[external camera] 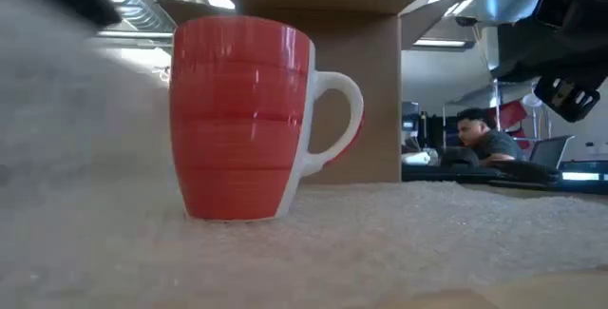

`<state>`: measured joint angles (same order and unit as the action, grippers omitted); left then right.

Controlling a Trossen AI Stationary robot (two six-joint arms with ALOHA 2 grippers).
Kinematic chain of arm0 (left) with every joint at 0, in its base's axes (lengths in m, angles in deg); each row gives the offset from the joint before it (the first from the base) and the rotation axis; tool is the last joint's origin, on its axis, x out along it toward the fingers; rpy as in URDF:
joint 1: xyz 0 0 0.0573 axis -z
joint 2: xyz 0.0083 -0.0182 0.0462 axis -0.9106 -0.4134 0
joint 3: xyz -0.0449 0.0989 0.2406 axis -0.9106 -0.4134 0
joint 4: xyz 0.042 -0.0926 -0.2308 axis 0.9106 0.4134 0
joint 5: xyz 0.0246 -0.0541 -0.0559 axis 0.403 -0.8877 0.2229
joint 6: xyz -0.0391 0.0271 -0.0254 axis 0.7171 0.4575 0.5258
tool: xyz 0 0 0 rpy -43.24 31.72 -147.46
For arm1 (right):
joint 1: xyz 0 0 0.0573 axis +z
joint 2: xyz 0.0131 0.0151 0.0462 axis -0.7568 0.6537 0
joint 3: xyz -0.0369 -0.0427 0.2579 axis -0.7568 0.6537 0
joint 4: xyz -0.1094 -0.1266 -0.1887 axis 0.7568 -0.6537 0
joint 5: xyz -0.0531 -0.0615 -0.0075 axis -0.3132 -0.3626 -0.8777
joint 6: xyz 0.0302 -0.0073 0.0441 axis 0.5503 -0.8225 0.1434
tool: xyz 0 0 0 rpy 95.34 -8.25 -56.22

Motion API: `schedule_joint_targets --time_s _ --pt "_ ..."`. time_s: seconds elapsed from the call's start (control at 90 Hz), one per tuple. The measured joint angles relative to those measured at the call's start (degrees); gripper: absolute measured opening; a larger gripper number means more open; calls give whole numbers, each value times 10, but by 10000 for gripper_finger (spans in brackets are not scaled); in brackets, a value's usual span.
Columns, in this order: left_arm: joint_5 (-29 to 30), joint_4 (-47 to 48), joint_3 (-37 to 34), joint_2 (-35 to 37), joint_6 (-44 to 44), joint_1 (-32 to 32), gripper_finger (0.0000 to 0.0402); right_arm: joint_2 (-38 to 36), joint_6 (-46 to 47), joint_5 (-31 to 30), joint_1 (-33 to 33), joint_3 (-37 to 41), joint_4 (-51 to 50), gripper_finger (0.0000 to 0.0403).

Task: Wrap mug
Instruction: Wrap the red mug using the bubble wrap

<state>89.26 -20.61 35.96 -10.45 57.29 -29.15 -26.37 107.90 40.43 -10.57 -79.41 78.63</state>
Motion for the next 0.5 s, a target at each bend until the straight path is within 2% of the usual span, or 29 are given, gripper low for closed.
schedule_joint_targets --time_s 0.122,0.256,0.411,0.5 --pt "-15 -27 27 6 -83 -23 0 0 0 -4 0 0 4 0" --pt "-32 -27 56 11 -126 -42 0 0 1 -4 0 0 18 0" --pt "-72 -26 76 11 -137 -66 0 15 0 -2 -5 -17 17 0" --pt "-91 -26 83 11 -120 -80 0 40 -19 30 -26 -41 16 0"
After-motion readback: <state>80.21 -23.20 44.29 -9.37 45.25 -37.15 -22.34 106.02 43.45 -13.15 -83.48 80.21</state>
